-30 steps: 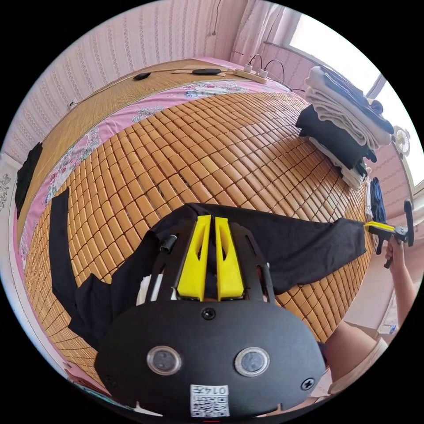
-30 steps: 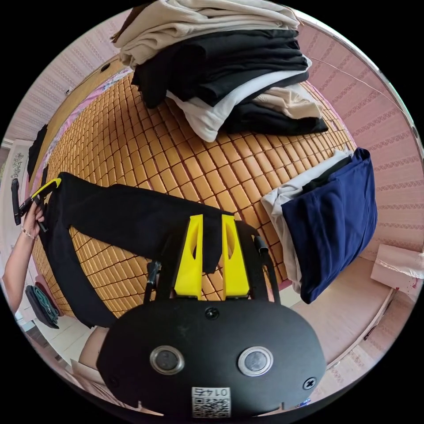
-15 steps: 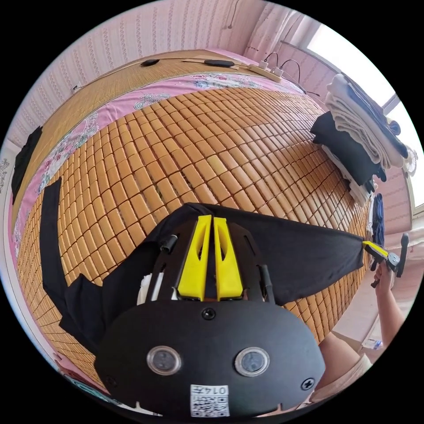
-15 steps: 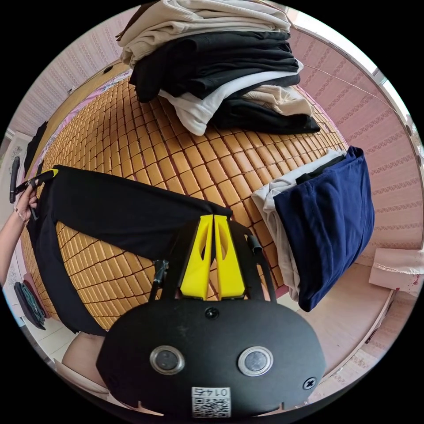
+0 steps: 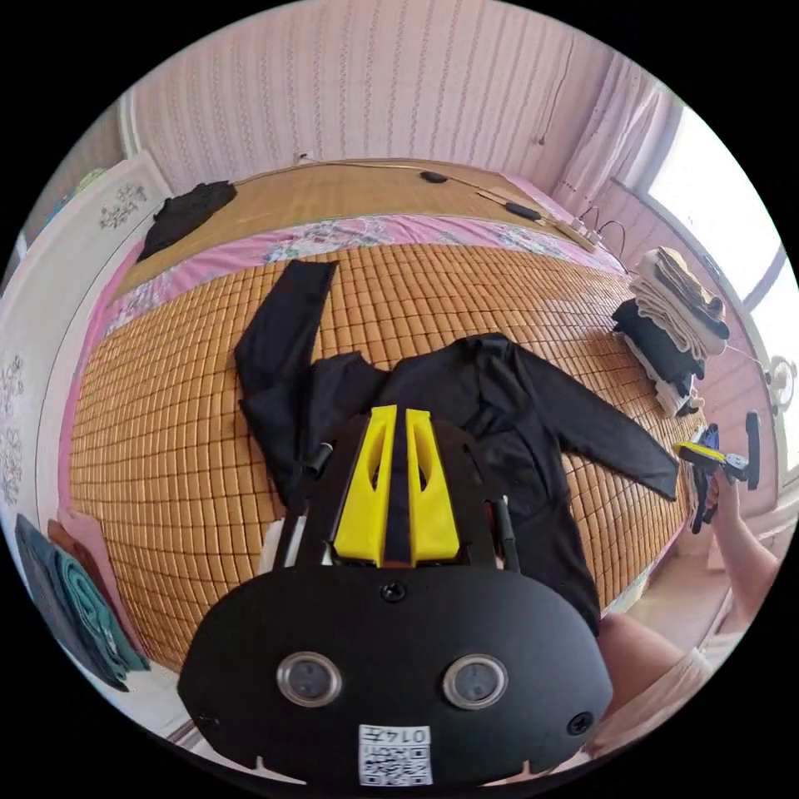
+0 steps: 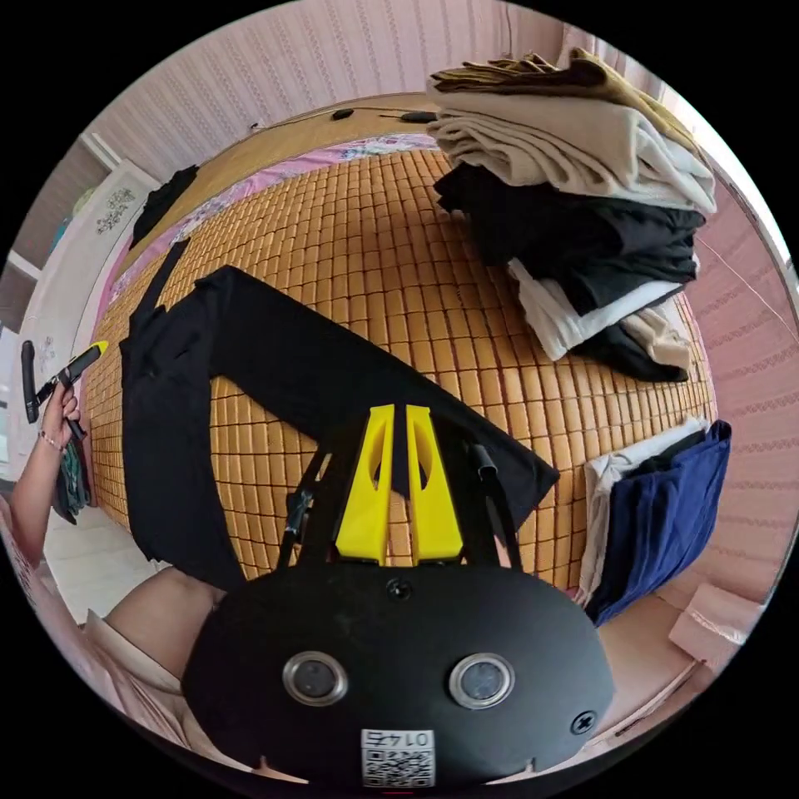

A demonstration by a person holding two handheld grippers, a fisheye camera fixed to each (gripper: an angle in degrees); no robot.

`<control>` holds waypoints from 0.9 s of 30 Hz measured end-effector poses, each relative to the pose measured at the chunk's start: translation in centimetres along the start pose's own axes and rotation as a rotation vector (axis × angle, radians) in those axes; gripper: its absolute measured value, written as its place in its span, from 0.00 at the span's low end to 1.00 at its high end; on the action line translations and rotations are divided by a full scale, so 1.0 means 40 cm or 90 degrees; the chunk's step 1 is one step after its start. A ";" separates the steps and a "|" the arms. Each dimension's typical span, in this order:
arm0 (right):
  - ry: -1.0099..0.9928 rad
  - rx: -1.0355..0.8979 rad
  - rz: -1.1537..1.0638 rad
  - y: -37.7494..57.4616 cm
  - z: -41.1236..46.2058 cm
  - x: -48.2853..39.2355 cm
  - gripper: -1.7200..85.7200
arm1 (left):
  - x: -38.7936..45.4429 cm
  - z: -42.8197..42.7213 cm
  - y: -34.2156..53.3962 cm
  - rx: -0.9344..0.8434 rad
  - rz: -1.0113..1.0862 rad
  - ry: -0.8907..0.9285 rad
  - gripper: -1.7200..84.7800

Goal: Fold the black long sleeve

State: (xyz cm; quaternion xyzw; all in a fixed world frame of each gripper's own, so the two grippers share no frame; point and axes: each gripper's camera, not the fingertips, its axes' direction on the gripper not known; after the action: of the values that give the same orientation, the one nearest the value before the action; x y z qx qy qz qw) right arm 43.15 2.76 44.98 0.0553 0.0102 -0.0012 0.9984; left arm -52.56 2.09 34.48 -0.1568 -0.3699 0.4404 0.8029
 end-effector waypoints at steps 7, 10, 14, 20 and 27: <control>-0.178 0.004 -0.274 -0.340 0.099 -0.520 0.07 | -0.221 -0.041 0.277 -0.051 -0.165 -0.043 0.02; -0.209 0.031 -0.383 -0.492 0.137 -0.803 0.09 | -0.268 -0.024 0.331 -0.053 -0.199 -0.018 0.03; -0.224 0.015 -0.504 -0.639 0.218 -1.196 0.13 | -0.265 -0.007 0.378 -0.049 -0.195 0.000 0.03; -0.160 -0.086 -0.575 -0.719 0.384 -1.587 0.18 | -0.255 0.018 0.426 -0.046 -0.180 0.022 0.02; -0.064 -0.114 -0.695 -0.690 0.421 -1.772 0.03 | -0.300 -0.013 0.455 -0.026 -0.178 0.071 0.01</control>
State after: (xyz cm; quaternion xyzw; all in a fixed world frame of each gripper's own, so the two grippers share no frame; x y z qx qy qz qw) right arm -27.46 -26.44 60.11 -0.0434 -0.0100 -0.5201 0.8529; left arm -67.01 2.50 18.12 -0.1443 -0.3518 0.3074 0.8723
